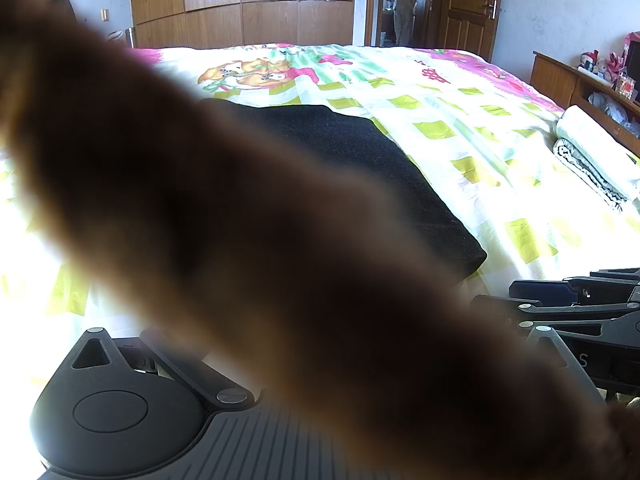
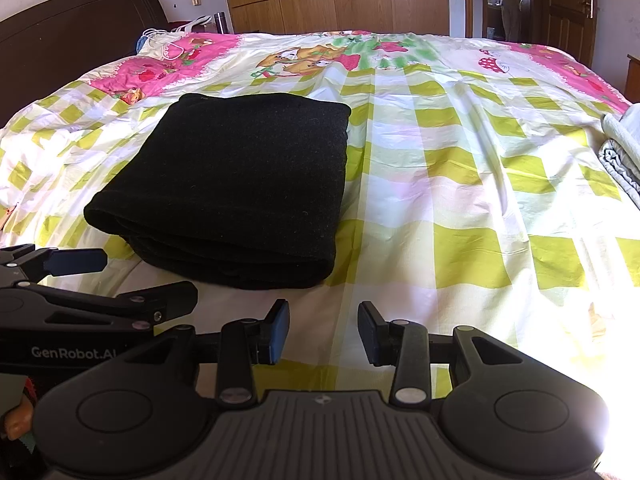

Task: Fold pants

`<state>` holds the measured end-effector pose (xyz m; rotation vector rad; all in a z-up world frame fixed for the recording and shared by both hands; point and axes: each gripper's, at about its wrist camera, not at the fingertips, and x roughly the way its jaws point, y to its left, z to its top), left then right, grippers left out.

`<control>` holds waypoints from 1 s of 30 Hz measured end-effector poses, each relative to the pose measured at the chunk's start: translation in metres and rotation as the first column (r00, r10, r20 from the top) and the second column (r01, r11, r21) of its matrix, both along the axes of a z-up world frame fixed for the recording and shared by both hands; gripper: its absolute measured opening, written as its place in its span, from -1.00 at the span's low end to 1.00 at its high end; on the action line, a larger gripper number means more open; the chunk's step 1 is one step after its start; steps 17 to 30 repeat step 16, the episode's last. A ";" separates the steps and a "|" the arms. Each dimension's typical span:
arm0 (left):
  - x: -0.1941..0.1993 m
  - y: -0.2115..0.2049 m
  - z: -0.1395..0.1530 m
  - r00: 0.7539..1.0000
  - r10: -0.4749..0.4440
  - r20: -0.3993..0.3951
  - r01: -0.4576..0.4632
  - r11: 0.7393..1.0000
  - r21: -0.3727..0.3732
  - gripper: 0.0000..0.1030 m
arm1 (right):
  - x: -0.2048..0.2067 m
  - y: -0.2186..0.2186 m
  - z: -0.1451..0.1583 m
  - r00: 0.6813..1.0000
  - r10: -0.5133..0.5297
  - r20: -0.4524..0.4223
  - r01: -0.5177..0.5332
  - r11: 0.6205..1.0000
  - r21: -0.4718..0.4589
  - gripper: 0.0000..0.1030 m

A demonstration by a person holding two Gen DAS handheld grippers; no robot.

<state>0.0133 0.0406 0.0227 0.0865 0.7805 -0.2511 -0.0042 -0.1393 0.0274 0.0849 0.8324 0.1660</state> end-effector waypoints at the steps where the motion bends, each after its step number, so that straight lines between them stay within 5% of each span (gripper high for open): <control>1: 0.000 0.000 0.000 1.000 0.000 0.000 0.000 1.000 0.001 0.97 | 0.000 0.000 0.000 1.000 0.000 0.000 0.000 1.000 0.000 -0.01; 30: 0.001 0.001 -0.001 1.000 0.002 -0.011 -0.002 1.000 0.006 0.97 | 0.001 0.001 -0.001 1.000 -0.001 -0.002 0.001 1.000 -0.003 -0.01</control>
